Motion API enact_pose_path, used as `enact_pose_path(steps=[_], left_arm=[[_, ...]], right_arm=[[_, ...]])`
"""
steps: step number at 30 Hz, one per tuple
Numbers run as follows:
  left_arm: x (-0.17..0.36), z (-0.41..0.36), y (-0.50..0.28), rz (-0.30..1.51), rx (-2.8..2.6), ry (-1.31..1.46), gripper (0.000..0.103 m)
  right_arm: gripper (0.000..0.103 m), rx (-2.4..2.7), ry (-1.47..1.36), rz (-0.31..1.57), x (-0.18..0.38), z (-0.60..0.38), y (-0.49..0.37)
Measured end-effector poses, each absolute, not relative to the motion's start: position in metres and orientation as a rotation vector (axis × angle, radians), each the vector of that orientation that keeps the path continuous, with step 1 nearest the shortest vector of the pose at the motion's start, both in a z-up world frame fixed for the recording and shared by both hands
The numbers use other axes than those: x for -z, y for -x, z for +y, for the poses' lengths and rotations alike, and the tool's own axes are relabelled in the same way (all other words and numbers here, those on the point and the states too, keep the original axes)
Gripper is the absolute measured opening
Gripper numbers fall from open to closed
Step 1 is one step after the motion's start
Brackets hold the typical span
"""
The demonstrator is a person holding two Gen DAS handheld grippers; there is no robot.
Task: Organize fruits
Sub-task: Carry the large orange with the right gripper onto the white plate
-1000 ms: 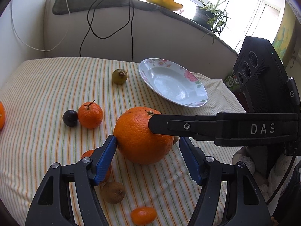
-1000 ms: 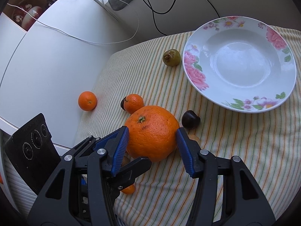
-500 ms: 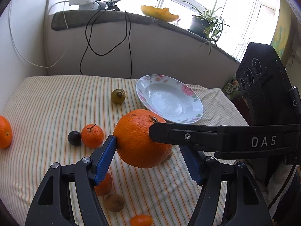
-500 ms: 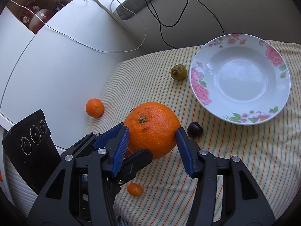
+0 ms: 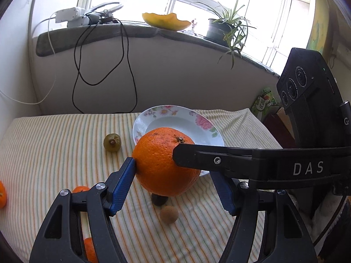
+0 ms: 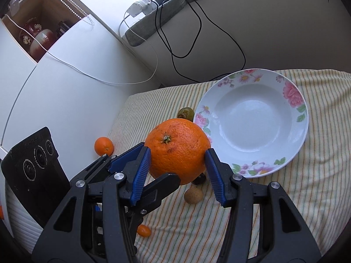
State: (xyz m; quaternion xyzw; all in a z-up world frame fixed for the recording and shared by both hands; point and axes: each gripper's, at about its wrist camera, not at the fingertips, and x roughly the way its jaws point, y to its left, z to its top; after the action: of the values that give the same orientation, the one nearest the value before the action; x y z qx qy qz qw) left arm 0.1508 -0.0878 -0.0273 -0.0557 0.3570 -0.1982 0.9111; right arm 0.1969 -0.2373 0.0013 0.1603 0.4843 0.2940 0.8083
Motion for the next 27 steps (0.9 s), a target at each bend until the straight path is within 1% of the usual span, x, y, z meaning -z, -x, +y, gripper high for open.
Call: enact_pose_path(steps=[17, 27], left_arm=[[0.041, -0.131, -0.217, 0.806, 0.479, 0.08, 0.069], [0.05, -0.142, -0.233, 0.839, 0.484, 0.065, 0.069]], right_arm=[[0.054, -0.521, -0.356, 1.029, 0.014, -0.282, -0.246], [0.054, -0.489, -0.344, 1.044, 0.022, -0.286, -0.258]])
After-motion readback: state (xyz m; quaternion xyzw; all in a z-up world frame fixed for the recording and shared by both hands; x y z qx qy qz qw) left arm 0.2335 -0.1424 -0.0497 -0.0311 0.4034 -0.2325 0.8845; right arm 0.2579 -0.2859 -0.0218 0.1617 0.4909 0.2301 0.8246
